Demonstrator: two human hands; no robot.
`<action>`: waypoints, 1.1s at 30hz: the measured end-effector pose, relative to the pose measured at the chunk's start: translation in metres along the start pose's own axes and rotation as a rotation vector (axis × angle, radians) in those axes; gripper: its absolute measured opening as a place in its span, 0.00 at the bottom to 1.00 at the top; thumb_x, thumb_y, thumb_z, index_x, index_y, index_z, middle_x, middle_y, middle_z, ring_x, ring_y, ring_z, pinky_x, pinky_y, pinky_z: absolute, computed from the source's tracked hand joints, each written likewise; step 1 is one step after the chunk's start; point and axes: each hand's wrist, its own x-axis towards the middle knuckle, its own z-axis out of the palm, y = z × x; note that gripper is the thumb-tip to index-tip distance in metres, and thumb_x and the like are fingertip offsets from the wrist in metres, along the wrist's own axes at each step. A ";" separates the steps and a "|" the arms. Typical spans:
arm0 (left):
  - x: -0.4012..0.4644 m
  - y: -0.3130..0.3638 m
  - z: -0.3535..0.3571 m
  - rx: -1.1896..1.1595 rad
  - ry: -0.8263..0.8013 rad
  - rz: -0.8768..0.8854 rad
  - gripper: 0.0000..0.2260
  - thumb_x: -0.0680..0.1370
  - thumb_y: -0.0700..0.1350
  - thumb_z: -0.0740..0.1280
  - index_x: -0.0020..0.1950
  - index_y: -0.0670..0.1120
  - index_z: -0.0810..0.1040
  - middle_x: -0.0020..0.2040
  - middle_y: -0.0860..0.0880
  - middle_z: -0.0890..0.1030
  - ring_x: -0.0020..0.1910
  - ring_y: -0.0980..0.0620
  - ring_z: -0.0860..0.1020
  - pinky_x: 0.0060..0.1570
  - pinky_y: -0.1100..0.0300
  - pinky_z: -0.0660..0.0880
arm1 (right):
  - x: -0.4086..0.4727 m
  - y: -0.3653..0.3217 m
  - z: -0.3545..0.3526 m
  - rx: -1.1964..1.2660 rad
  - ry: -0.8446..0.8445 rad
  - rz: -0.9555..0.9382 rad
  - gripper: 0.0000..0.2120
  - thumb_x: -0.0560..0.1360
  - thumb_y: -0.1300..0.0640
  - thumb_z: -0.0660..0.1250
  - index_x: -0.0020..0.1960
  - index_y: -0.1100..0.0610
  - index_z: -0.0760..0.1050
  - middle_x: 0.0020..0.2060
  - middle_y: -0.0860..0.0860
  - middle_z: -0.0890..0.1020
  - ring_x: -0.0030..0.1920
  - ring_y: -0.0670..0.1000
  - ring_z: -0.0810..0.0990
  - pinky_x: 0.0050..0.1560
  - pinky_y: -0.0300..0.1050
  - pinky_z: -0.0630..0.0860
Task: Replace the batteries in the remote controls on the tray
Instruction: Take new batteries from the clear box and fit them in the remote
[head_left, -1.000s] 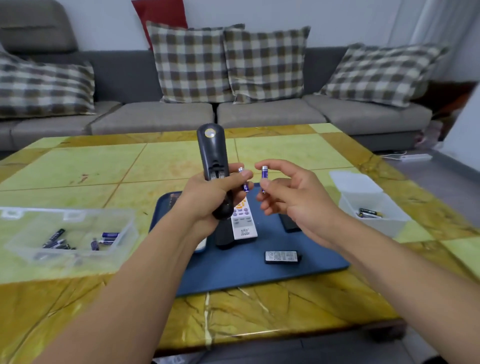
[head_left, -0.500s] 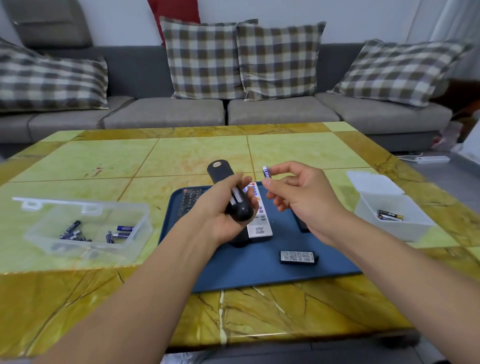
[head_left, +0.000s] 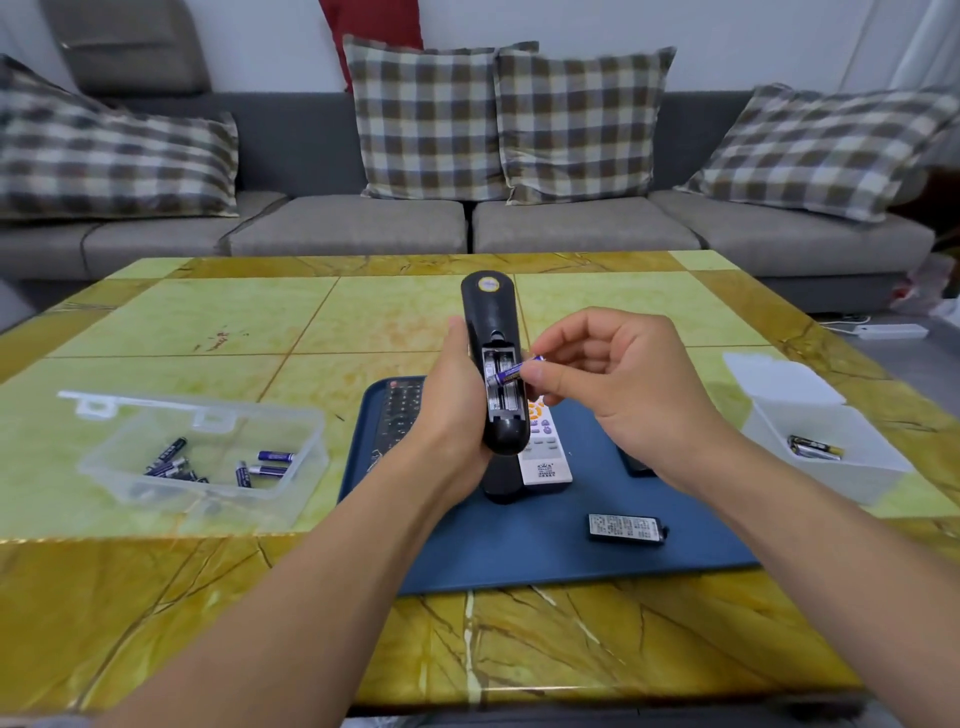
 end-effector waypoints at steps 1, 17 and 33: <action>0.001 0.002 -0.001 0.006 0.003 0.035 0.26 0.84 0.60 0.52 0.57 0.39 0.77 0.49 0.39 0.81 0.47 0.42 0.79 0.53 0.51 0.76 | 0.000 -0.001 0.001 0.021 0.026 -0.007 0.07 0.68 0.69 0.77 0.44 0.64 0.81 0.34 0.57 0.85 0.31 0.50 0.82 0.36 0.37 0.79; -0.009 -0.001 0.012 0.043 -0.046 0.023 0.23 0.84 0.59 0.54 0.45 0.48 0.82 0.33 0.50 0.81 0.31 0.54 0.78 0.34 0.64 0.74 | -0.004 0.000 0.012 0.005 0.183 -0.087 0.06 0.70 0.68 0.76 0.46 0.61 0.84 0.36 0.54 0.86 0.33 0.47 0.83 0.37 0.39 0.80; -0.016 -0.004 0.015 0.003 0.070 -0.095 0.24 0.84 0.61 0.52 0.50 0.46 0.81 0.36 0.49 0.84 0.36 0.51 0.84 0.38 0.59 0.80 | -0.025 0.019 0.035 -0.823 0.187 -0.517 0.12 0.82 0.57 0.62 0.53 0.63 0.81 0.41 0.51 0.71 0.39 0.50 0.70 0.37 0.47 0.71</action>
